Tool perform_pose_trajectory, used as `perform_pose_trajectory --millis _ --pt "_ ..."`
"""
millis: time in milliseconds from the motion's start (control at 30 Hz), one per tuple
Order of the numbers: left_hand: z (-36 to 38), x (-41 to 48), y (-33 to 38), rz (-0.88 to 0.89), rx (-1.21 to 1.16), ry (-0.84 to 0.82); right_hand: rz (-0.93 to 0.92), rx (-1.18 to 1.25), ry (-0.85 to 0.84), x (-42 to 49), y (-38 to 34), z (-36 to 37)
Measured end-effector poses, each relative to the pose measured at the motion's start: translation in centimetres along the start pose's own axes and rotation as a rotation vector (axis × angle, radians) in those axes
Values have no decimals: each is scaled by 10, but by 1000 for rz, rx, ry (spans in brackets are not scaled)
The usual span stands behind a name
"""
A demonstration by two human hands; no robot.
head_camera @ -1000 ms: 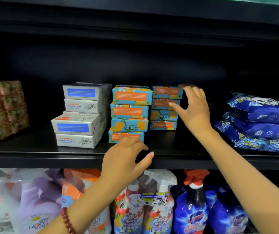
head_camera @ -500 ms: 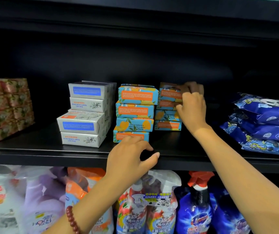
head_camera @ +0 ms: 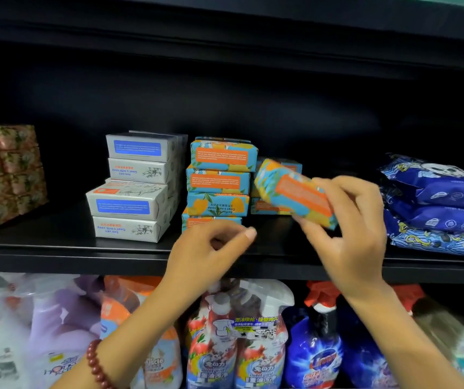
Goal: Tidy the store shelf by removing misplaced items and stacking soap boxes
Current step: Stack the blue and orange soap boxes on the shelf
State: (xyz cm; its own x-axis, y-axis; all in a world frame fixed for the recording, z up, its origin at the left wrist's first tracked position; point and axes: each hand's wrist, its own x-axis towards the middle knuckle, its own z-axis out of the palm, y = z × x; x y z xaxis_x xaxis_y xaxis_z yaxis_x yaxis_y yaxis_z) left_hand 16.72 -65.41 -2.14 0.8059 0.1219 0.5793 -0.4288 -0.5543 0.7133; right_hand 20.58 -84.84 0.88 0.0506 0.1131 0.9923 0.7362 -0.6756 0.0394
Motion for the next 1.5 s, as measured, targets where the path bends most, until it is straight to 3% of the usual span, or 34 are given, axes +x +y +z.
perform_pose_trajectory --millis 100,233,300,367,467,567,700,800,967,1133,1233,1333,1500 --pt "-13 7 19 -239 -450 6 -210 11 -37 -15 -17 -6" --pt "-23 2 31 -322 -496 -205 -363 24 -48 -25 -30 -2" --pt "-24 -3 33 -317 -505 -229 -365 32 -83 -26 -31 1" --pt "-24 -6 30 -291 -533 -163 -282 87 -187 -26 -29 0" --pt "-24 -11 23 -195 -516 -82 6 228 -328 -23 -28 -9" --pt "-24 -14 23 -108 -586 -116 335 369 -412 -16 -30 -16" --pt "-19 -17 17 16 -566 -176 596 648 -584 -5 -33 -23" --pt "-17 -19 15 51 -532 -163 445 528 -548 -4 -39 -29" --pt "-21 -19 18 -8 -534 -245 54 413 -326 -17 -38 -28" --pt "-26 -17 21 -40 -536 -285 -60 391 -316 -20 -36 -26" --pt "-26 -17 17 20 -469 -213 84 348 -531 -20 -31 -30" --pt "-28 -22 18 176 -297 -163 476 521 -727 -19 -35 -34" --pt "-23 -25 15 349 -113 -104 691 700 -719 -13 -34 -27"
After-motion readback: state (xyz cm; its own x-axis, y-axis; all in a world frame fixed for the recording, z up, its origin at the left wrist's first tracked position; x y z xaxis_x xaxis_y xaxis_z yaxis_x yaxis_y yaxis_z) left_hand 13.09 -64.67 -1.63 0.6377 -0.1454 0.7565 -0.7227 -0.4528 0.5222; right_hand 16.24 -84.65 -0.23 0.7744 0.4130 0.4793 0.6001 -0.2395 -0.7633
